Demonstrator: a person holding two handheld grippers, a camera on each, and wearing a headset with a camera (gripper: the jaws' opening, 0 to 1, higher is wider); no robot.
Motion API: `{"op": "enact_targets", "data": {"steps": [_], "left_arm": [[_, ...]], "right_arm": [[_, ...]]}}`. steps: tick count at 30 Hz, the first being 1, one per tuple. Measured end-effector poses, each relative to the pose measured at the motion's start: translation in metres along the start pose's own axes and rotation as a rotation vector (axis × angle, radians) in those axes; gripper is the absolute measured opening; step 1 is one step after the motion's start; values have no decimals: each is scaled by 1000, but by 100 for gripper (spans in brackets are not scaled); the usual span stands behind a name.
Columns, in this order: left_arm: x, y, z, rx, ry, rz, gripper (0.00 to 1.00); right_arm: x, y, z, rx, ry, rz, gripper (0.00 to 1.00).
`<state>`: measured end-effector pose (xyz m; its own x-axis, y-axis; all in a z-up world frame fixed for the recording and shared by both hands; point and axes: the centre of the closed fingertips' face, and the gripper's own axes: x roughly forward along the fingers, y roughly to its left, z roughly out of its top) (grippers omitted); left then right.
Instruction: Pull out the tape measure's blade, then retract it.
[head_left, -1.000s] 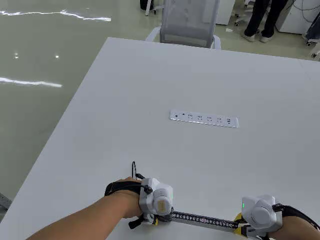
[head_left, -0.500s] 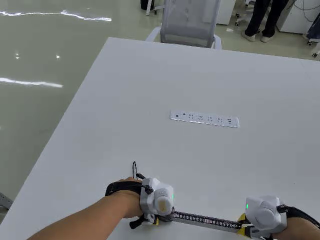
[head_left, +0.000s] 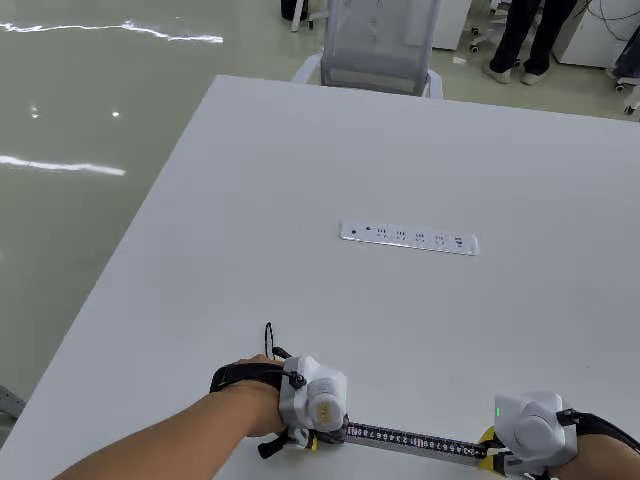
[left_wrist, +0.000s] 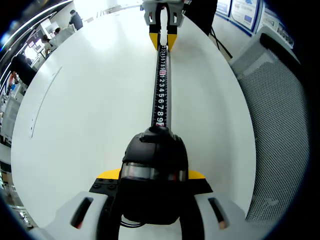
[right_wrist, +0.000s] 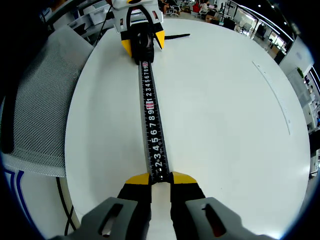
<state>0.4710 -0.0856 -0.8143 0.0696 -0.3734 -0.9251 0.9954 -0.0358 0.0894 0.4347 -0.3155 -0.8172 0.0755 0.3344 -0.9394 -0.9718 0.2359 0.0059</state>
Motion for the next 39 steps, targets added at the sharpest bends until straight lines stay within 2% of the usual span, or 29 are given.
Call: {"op": "enact_targets", "data": {"steps": [39], "left_arm": [[0, 0, 0, -3, -1, -2, 39]], "right_arm": [[-8, -1, -22, 19, 23, -10, 12]]}}
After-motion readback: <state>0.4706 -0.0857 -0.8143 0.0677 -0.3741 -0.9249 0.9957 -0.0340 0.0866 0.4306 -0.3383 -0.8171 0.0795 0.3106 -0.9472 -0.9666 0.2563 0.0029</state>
